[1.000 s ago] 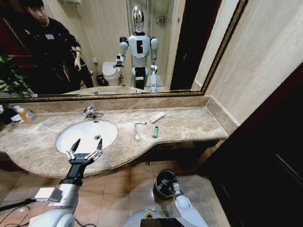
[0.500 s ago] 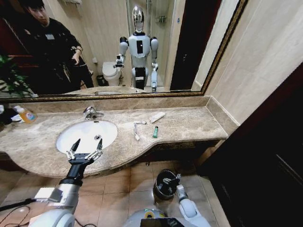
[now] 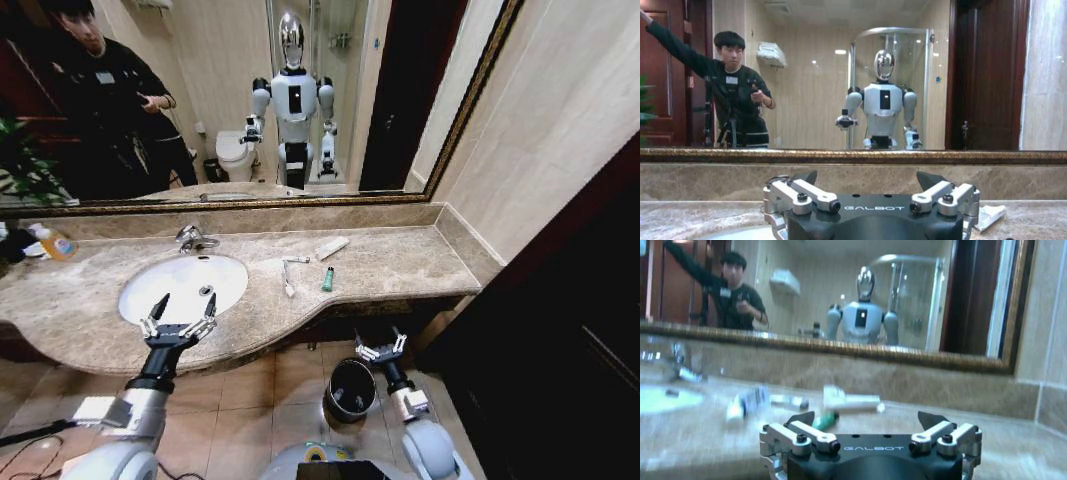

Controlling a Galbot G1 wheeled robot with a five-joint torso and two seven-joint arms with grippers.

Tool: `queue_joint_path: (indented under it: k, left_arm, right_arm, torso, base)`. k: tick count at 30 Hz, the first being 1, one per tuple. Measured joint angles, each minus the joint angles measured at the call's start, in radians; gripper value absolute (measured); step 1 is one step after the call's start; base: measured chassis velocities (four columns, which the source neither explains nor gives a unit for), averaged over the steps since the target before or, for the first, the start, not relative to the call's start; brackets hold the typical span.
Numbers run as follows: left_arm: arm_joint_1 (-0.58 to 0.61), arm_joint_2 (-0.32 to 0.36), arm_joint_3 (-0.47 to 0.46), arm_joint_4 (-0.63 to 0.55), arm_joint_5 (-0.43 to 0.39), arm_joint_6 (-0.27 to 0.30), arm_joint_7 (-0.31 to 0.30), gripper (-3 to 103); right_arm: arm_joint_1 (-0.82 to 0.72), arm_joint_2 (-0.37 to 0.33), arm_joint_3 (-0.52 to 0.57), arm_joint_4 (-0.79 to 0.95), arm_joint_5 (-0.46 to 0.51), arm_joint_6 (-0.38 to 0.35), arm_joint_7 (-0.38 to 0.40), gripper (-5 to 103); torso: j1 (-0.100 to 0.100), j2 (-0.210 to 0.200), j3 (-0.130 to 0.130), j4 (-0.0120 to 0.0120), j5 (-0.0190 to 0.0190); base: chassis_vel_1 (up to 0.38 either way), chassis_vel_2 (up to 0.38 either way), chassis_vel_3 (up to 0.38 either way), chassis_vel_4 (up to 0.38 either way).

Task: Pick up the trash from the sink and place it in the trash bin.

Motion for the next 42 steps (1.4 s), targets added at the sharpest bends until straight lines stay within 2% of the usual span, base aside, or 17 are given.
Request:
queue_joint_path:
  k: [1, 4, 6, 9, 12, 19, 23, 25, 31, 42]
  left_arm:
    - [0.0, 0.0, 0.0, 0.0, 0.0, 0.0, 0.0, 100]
    - [0.0, 0.0, 0.0, 0.0, 0.0, 0.0, 0.0, 100]
    - [0.0, 0.0, 0.0, 0.0, 0.0, 0.0, 0.0, 100]
    - [0.0, 0.0, 0.0, 0.0, 0.0, 0.0, 0.0, 100]
    - [0.0, 0.0, 0.0, 0.0, 0.0, 0.0, 0.0, 100]
    - [0.0, 0.0, 0.0, 0.0, 0.0, 0.0, 0.0, 100]
    - [0.0, 0.0, 0.0, 0.0, 0.0, 0.0, 0.0, 100]
    - [0.0, 0.0, 0.0, 0.0, 0.0, 0.0, 0.0, 100]
    - [0.0, 0.0, 0.0, 0.0, 0.0, 0.0, 0.0, 100]
    - [0.0, 0.0, 0.0, 0.0, 0.0, 0.0, 0.0, 100]
  right_arm:
    - [0.0, 0.0, 0.0, 0.0, 0.0, 0.0, 0.0, 100]
    - [0.106, 0.013, -0.034, -0.002, 0.017, -0.084, 0.0, 100]
    - [0.128, 0.014, -0.044, -0.01, 0.026, -0.104, -0.001, 100]
    - [0.228, 0.019, -0.089, -0.052, 0.085, -0.184, -0.001, 100]
    - [0.286, 0.025, -0.109, -0.084, 0.107, -0.224, 0.001, 100]
    - [0.476, 0.044, -0.203, -0.182, 0.194, -0.376, 0.071, 100]
    - [0.541, 0.046, -0.226, -0.231, 0.225, -0.421, 0.102, 100]
    - [0.59, 0.039, -0.249, -0.271, 0.284, -0.463, 0.136, 100]
    - [0.658, 0.037, -0.275, -0.355, 0.326, -0.485, 0.159, 100]
    - [0.687, 0.05, -0.296, -0.415, 0.37, -0.5, 0.18, 101]
  torso:
    - [0.0, 0.0, 0.0, 0.0, 0.0]
    - [0.0, 0.0, 0.0, 0.0003, 0.0001]
    - [0.0, 0.0, 0.0, 0.0003, 0.0002]
    - [0.0, 0.0, 0.0, 0.0001, 0.0001]
    - [0.0, 0.0, 0.0, 0.0002, 0.0001]
    - [0.0, 0.0, 0.0, 0.0002, -0.0001]
    - [0.0, 0.0, 0.0, 0.0002, 0.0001]
    - [0.0, 0.0, 0.0, 0.0002, 0.0001]
    - [0.0, 0.0, 0.0, 0.0001, 0.0]
    - [0.0, 0.0, 0.0, 0.0002, 0.0001]
  base:
    - [0.0, 0.0, 0.0, 0.0]
    - [0.0, 0.0, 0.0, 0.0]
    - [0.0, 0.0, 0.0, 0.0]
    - [0.0, 0.0, 0.0, 0.0]
    - [0.0, 0.0, 0.0, 0.0]
    - [0.0, 0.0, 0.0, 0.0]
    - [0.0, 0.0, 0.0, 0.0]
    - [0.0, 0.0, 0.0, 0.0]
    - [0.0, 0.0, 0.0, 0.0]
    - [0.0, 0.0, 0.0, 0.0]
